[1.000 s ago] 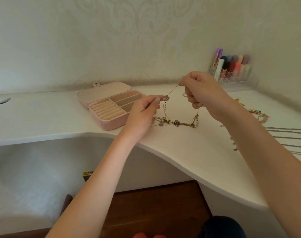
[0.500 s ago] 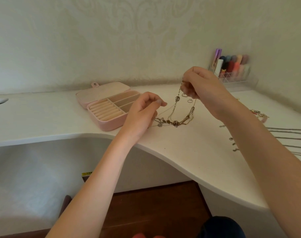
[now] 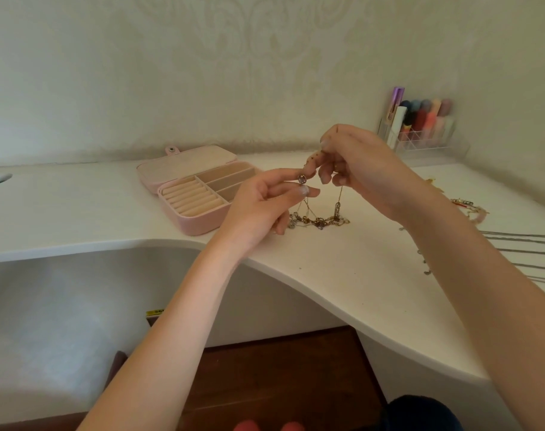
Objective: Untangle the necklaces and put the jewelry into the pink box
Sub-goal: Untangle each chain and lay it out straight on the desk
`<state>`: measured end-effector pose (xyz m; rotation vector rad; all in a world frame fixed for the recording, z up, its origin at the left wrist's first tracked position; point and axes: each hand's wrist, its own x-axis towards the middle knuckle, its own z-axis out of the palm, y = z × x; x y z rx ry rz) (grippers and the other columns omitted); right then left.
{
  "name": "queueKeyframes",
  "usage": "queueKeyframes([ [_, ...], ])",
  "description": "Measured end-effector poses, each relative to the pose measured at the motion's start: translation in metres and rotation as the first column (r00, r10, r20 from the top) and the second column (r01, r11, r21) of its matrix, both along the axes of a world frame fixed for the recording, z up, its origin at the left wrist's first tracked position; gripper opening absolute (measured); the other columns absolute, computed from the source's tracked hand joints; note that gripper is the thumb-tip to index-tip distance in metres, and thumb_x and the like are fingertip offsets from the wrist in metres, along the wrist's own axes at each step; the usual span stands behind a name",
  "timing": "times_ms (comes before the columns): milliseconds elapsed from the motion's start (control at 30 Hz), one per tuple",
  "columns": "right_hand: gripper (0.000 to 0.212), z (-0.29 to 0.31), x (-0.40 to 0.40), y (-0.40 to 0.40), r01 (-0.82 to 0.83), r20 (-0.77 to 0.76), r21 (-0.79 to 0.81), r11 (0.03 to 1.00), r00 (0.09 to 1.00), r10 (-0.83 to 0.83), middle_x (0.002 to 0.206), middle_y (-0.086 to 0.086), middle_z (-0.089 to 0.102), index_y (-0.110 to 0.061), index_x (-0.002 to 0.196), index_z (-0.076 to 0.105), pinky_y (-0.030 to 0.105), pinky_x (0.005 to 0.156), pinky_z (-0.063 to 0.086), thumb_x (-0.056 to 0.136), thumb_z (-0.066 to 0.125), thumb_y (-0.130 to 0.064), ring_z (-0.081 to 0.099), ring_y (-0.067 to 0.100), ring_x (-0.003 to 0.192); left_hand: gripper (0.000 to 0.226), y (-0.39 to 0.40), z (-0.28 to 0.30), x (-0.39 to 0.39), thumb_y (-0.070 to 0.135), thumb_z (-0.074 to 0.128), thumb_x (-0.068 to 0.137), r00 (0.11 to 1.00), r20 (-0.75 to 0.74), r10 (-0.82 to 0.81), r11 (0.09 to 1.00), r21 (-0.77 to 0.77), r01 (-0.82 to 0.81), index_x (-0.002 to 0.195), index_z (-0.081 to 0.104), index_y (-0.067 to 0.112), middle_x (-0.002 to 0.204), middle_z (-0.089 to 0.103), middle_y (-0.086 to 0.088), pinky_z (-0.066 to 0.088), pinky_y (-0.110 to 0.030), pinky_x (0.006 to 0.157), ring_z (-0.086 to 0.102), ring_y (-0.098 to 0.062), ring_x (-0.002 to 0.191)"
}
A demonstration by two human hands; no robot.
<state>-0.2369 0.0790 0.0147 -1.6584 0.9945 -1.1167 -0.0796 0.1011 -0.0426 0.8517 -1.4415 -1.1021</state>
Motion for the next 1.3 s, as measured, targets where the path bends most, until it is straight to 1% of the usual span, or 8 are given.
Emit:
queueKeyframes([
  [233, 0.02, 0.0, -0.005, -0.003, 0.063, -0.025, -0.027, 0.998, 0.998, -0.064, 0.077, 0.003, 0.071, -0.017, 0.072, 0.048, 0.023, 0.055, 0.032, 0.09, 0.046, -0.008, 0.051, 0.014, 0.061, 0.014, 0.001, 0.001, 0.002, 0.012, 0.06, 0.09, 0.993, -0.076, 0.086, 0.996, -0.005, -0.087, 0.099, 0.068, 0.019, 0.074, 0.071, 0.004, 0.023, -0.016, 0.037, 0.046, -0.006, 0.038],
  [333, 0.015, -0.003, -0.006, -0.003, 0.072, -0.105, -0.083, 0.994, 0.991, -0.08, 0.077, 0.001, 0.072, -0.017, 0.085, 0.053, 0.019, 0.055, 0.035, 0.087, 0.053, -0.002, 0.05, 0.011, 0.06, 0.014, 0.001, 0.001, 0.001, 0.008, 0.062, 0.088, 0.981, -0.123, 0.15, 0.988, 0.0, -0.151, 0.096, 0.07, 0.017, 0.068, 0.068, 0.006, 0.023, -0.014, 0.035, 0.046, -0.007, 0.04],
  [600, 0.042, -0.006, 0.001, 0.001, 0.092, -0.311, -0.132, 0.987, 0.942, -0.129, 0.065, -0.005, 0.053, -0.017, 0.083, 0.072, 0.023, 0.07, 0.038, 0.086, 0.034, 0.0, 0.046, 0.003, 0.062, 0.017, -0.001, -0.002, 0.0, 0.004, 0.064, 0.085, 0.967, -0.107, 0.232, 0.97, -0.051, -0.239, 0.092, 0.071, 0.017, 0.059, 0.058, 0.01, 0.026, -0.016, 0.037, 0.041, -0.009, 0.04],
  [733, 0.028, 0.0, -0.001, 0.006, 0.089, -0.392, -0.123, 0.988, 0.911, -0.13, 0.065, -0.024, 0.061, -0.022, 0.083, 0.075, 0.024, 0.073, 0.039, 0.09, 0.048, -0.021, 0.053, -0.008, 0.064, 0.019, -0.003, -0.005, 0.0, 0.004, 0.064, 0.086, 0.964, -0.097, 0.248, 0.964, -0.071, -0.255, 0.097, 0.072, 0.018, 0.06, 0.055, 0.008, 0.028, -0.015, 0.039, 0.038, -0.008, 0.041],
  [800, 0.016, -0.002, -0.003, 0.006, 0.04, -0.432, -0.152, 0.988, 0.896, -0.103, 0.069, -0.004, 0.065, -0.026, 0.084, 0.075, 0.032, 0.067, 0.045, 0.087, 0.061, -0.034, 0.055, 0.016, 0.063, 0.019, -0.003, -0.005, 0.0, 0.007, 0.063, 0.087, 0.963, -0.079, 0.257, 0.959, -0.101, -0.264, 0.096, 0.073, 0.02, 0.06, 0.053, 0.004, 0.028, -0.014, 0.041, 0.037, -0.007, 0.044],
  [933, 0.016, -0.005, -0.004, 0.005, 0.0, -0.405, -0.193, 0.981, 0.911, -0.08, 0.049, 0.0, 0.033, -0.021, 0.086, 0.076, 0.018, 0.045, 0.02, 0.08, 0.073, -0.035, 0.024, 0.01, 0.045, 0.018, -0.005, -0.005, 0.0, 0.011, 0.065, 0.086, 0.954, -0.039, 0.296, 0.939, -0.168, -0.298, 0.093, 0.073, 0.025, 0.064, 0.039, -0.012, 0.033, -0.016, 0.052, 0.034, -0.017, 0.056],
  [1133, 0.014, -0.007, -0.005, -0.001, 0.019, -0.239, -0.246, 0.969, 0.968, -0.08, 0.062, 0.015, 0.045, -0.027, 0.083, 0.077, 0.027, 0.065, 0.03, 0.082, 0.071, -0.039, 0.033, 0.022, 0.061, 0.017, -0.009, -0.011, 0.0, 0.023, 0.068, 0.08, 0.936, -0.036, 0.349, 0.911, -0.22, -0.348, 0.088, 0.075, 0.035, 0.053, 0.018, 0.011, 0.033, -0.035, 0.066, 0.02, -0.016, 0.054],
  [1300, 0.017, -0.007, -0.003, -0.003, 0.055, -0.179, -0.234, 0.971, 0.979, -0.098, 0.066, 0.013, 0.039, -0.021, 0.083, 0.076, 0.029, 0.07, 0.029, 0.08, 0.073, -0.038, 0.032, 0.024, 0.065, 0.012, -0.007, -0.011, -0.001, 0.017, 0.069, 0.081, 0.938, -0.036, 0.344, 0.907, -0.247, -0.341, 0.088, 0.075, 0.025, 0.055, 0.03, 0.001, 0.028, -0.033, 0.062, 0.029, -0.014, 0.056],
])
